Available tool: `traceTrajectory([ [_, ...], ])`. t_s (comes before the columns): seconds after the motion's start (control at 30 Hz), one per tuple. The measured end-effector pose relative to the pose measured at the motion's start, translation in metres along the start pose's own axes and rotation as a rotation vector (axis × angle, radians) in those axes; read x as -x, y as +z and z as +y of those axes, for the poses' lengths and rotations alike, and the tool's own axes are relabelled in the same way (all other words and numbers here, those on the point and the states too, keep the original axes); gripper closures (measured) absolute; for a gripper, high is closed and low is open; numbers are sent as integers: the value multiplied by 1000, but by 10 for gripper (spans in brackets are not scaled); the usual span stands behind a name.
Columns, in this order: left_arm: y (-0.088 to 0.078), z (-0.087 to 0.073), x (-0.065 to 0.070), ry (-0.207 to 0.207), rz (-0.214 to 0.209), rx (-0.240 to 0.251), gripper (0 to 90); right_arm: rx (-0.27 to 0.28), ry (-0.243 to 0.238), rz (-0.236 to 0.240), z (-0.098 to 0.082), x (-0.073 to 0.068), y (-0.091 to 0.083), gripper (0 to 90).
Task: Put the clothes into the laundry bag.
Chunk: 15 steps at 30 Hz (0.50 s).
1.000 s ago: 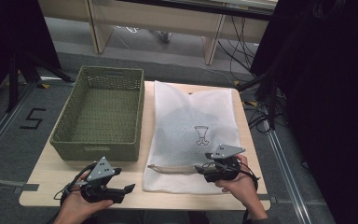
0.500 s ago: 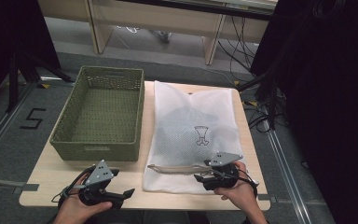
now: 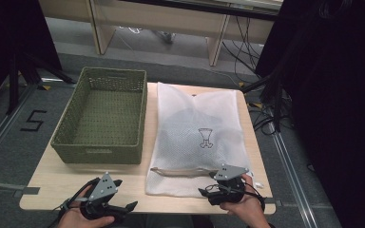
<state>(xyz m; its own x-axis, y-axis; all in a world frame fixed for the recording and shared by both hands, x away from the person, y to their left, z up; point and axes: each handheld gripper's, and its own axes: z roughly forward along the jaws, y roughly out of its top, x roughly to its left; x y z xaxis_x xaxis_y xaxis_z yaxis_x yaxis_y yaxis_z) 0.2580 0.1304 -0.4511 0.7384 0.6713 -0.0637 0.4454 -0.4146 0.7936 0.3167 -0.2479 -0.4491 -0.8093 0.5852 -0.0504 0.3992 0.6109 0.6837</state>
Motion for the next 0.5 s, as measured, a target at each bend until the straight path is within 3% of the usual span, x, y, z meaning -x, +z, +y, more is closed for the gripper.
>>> traceTrajectory([
  [0.5,2,-1,-2,2,12,-14,170,-23,-4,-6,-6,-3,-1,325],
])
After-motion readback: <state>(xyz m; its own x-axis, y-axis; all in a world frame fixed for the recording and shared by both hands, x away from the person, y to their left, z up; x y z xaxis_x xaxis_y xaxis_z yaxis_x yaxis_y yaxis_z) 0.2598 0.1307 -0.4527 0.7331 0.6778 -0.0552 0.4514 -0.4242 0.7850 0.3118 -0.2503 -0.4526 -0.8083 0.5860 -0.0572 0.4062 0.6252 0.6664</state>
